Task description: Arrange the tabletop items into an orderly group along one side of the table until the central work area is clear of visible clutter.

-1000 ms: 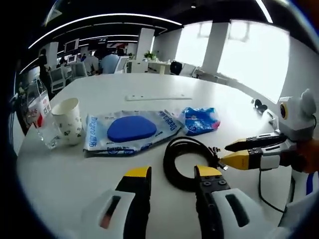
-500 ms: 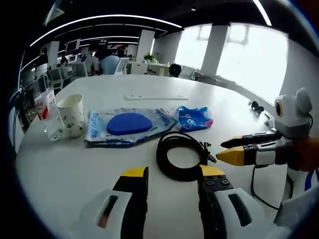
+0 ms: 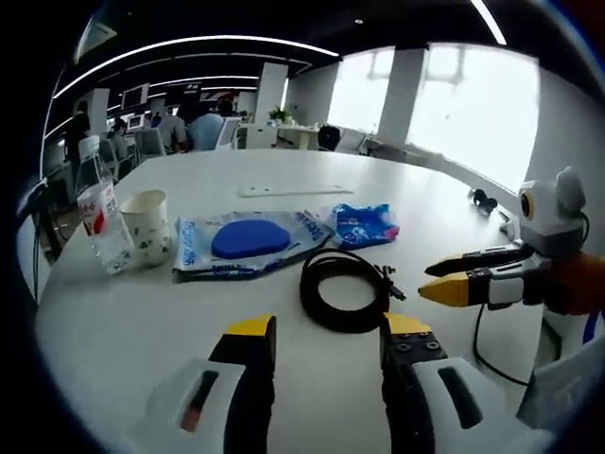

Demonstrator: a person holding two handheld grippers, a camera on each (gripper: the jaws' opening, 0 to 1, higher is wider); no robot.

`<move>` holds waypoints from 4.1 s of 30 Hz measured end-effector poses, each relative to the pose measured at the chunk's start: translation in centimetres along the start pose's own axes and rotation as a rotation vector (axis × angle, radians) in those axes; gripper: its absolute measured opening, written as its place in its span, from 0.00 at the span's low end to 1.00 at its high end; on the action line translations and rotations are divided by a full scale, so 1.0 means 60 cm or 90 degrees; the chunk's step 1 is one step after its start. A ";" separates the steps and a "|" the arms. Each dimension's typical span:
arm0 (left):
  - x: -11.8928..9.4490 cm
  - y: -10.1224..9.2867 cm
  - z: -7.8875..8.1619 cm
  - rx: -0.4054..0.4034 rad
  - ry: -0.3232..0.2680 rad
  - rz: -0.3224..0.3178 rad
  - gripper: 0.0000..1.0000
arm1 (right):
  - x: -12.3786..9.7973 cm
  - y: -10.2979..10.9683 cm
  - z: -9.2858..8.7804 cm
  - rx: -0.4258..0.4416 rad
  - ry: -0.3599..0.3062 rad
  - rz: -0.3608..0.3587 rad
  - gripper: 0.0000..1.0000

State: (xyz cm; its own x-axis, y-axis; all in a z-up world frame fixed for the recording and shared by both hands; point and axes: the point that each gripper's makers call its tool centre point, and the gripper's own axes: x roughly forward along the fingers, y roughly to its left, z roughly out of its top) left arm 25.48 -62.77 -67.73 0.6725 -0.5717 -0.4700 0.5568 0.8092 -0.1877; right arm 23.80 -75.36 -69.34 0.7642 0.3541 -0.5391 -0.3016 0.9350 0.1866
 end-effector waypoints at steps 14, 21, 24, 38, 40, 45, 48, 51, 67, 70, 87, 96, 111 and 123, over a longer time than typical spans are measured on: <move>-0.046 0.005 0.009 0.016 -0.022 0.011 0.49 | -0.047 0.014 -0.007 -0.010 -0.024 -0.001 0.36; -0.063 0.011 0.015 0.014 -0.034 0.018 0.50 | -0.057 0.020 -0.013 -0.014 -0.026 -0.001 0.36; -0.069 0.015 0.016 0.015 -0.036 0.022 0.51 | -0.063 0.021 -0.009 -0.014 -0.032 -0.002 0.37; -0.095 0.022 0.020 0.026 -0.052 0.030 0.54 | -0.092 0.020 0.015 -0.018 -0.068 -0.015 0.44; -0.099 0.023 0.022 0.026 -0.055 0.032 0.54 | -0.097 0.020 0.011 -0.012 -0.068 -0.016 0.45; -0.108 0.026 0.024 0.027 -0.058 0.036 0.55 | -0.106 0.021 0.000 -0.008 -0.068 -0.020 0.45; -0.113 0.027 0.025 0.030 -0.060 0.038 0.56 | -0.109 0.021 -0.002 -0.005 -0.068 -0.022 0.46; -0.117 0.027 0.023 0.029 -0.061 0.040 0.57 | -0.113 0.023 -0.002 -0.004 -0.071 -0.022 0.47; -0.143 0.030 0.018 0.026 -0.069 0.046 0.60 | -0.125 0.041 0.008 -0.017 -0.081 -0.015 0.56; -0.148 0.031 0.020 0.022 -0.072 0.048 0.60 | -0.129 0.041 0.006 -0.018 -0.081 -0.017 0.57; -0.174 0.011 0.012 0.012 -0.080 0.040 0.63 | -0.146 0.071 -0.015 -0.028 -0.078 -0.012 0.68; -0.204 0.012 0.007 0.007 -0.090 0.046 0.65 | -0.152 0.091 -0.017 -0.033 -0.080 -0.004 0.74; -0.249 0.044 -0.009 -0.008 -0.104 0.079 0.75 | -0.182 0.092 -0.023 -0.031 -0.092 -0.027 0.84; -0.259 0.041 -0.011 0.004 -0.105 0.071 0.84 | -0.195 0.096 -0.012 -0.027 -0.115 -0.047 0.93</move>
State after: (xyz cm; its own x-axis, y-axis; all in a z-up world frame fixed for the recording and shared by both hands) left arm 16.06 -51.80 -61.47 0.8005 -0.4933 -0.3403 0.4768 0.8683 -0.1370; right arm 12.71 -74.16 -62.57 0.8738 0.2859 -0.3933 -0.2614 0.9583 0.1159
